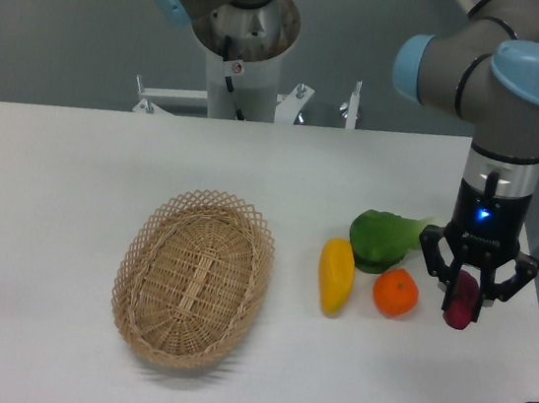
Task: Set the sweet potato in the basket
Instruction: 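Lift the purple sweet potato in the gripper away from the produce, then carry the sweet potato over the wicker basket and lower it inside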
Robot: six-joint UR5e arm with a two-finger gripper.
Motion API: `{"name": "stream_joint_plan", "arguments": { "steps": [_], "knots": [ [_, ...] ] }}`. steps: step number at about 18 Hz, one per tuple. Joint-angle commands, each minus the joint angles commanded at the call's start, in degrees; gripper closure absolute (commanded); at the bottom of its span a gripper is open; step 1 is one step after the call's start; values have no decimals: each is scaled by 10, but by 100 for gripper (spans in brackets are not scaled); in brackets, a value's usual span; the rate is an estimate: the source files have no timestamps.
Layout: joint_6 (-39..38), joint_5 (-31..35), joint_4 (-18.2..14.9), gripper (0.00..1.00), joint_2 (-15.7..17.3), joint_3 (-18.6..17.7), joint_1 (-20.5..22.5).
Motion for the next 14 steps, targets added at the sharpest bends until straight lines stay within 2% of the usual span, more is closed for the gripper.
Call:
{"name": "stream_joint_plan", "arguments": {
  "steps": [4, 8, 11, 14],
  "knots": [
    [-14, 6, -1, 68, 18, -23, -17],
    [-50, 6, 4, 68, 41, -67, -40],
    [-98, 10, 5, 68, 51, -83, -71],
    [-141, 39, 10, 68, 58, -106, -111]
  ]
}}
